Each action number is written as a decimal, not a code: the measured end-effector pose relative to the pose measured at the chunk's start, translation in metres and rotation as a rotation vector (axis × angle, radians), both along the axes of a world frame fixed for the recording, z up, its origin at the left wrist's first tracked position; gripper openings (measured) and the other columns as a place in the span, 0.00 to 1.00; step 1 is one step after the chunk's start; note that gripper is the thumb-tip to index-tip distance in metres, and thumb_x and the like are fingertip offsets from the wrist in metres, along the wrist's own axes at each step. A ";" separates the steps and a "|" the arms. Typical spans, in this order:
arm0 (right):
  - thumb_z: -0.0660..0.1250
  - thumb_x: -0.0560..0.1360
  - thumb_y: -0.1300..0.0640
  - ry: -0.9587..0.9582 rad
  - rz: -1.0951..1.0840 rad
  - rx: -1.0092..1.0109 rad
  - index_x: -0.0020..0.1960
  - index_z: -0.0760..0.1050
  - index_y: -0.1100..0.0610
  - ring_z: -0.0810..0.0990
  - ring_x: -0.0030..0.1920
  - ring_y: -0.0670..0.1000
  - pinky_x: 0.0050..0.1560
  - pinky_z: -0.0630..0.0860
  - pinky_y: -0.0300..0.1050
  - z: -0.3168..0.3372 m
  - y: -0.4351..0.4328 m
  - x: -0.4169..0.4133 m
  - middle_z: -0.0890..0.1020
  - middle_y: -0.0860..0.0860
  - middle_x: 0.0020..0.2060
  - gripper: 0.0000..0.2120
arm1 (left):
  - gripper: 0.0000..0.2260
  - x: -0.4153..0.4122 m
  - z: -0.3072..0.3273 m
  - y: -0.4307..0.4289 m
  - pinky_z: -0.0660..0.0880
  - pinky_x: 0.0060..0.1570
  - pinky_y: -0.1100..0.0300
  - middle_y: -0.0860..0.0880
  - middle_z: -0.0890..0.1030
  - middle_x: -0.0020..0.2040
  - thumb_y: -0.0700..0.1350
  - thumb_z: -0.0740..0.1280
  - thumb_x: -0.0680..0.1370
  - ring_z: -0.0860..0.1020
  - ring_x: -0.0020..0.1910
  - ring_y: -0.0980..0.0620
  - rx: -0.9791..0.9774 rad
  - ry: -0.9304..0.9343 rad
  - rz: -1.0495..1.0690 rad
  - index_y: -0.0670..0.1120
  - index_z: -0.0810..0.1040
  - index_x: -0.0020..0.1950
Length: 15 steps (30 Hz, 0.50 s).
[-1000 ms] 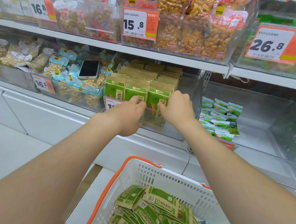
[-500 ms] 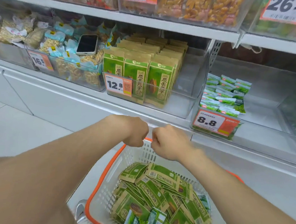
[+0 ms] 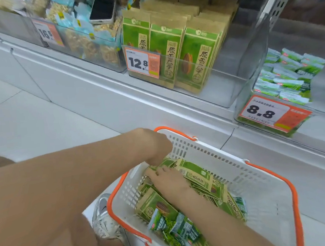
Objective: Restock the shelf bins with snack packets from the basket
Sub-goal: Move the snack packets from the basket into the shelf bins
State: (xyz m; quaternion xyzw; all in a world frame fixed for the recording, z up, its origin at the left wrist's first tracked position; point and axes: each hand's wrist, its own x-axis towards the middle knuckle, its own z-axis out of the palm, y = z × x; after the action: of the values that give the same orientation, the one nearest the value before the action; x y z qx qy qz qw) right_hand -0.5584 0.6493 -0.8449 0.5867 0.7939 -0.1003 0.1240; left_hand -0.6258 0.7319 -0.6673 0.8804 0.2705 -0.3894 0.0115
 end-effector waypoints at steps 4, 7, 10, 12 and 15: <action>0.72 0.71 0.71 -0.086 -0.010 0.006 0.69 0.67 0.64 0.83 0.50 0.61 0.41 0.74 0.51 0.006 0.011 0.009 0.83 0.59 0.50 0.29 | 0.14 0.004 0.006 0.008 0.67 0.39 0.54 0.48 0.67 0.35 0.31 0.59 0.78 0.66 0.38 0.48 -0.004 0.005 -0.002 0.45 0.64 0.36; 0.67 0.77 0.67 0.073 -0.179 0.033 0.64 0.73 0.60 0.83 0.47 0.59 0.41 0.75 0.51 0.023 0.017 0.025 0.83 0.56 0.49 0.16 | 0.12 0.006 0.009 0.012 0.66 0.35 0.57 0.48 0.69 0.37 0.33 0.59 0.80 0.66 0.33 0.49 -0.003 -0.017 0.056 0.45 0.66 0.38; 0.61 0.78 0.67 0.210 -0.361 0.226 0.62 0.76 0.54 0.82 0.41 0.56 0.38 0.78 0.49 0.037 0.025 0.046 0.81 0.51 0.43 0.15 | 0.06 0.004 0.018 0.017 0.67 0.32 0.59 0.47 0.73 0.42 0.36 0.60 0.82 0.69 0.33 0.51 0.071 -0.077 0.141 0.42 0.74 0.48; 0.60 0.78 0.66 0.355 -0.415 0.376 0.63 0.76 0.48 0.84 0.44 0.55 0.41 0.81 0.52 0.049 0.028 0.059 0.83 0.48 0.48 0.20 | 0.05 0.000 0.026 0.024 0.70 0.35 0.58 0.47 0.75 0.45 0.37 0.62 0.82 0.73 0.36 0.49 0.085 -0.115 0.189 0.41 0.76 0.55; 0.61 0.81 0.65 0.558 -0.408 0.559 0.67 0.76 0.46 0.83 0.51 0.54 0.50 0.81 0.55 0.081 0.028 0.070 0.83 0.47 0.56 0.20 | 0.17 -0.007 0.037 0.035 0.74 0.44 0.57 0.48 0.79 0.57 0.47 0.68 0.82 0.78 0.50 0.46 -0.002 -0.190 0.258 0.42 0.77 0.69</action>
State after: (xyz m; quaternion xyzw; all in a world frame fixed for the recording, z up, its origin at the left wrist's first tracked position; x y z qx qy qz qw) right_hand -0.4882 0.6769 -0.7640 0.6928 0.6616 -0.0586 -0.2809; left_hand -0.6324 0.7672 -0.6301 0.8712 0.3788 -0.2996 0.0878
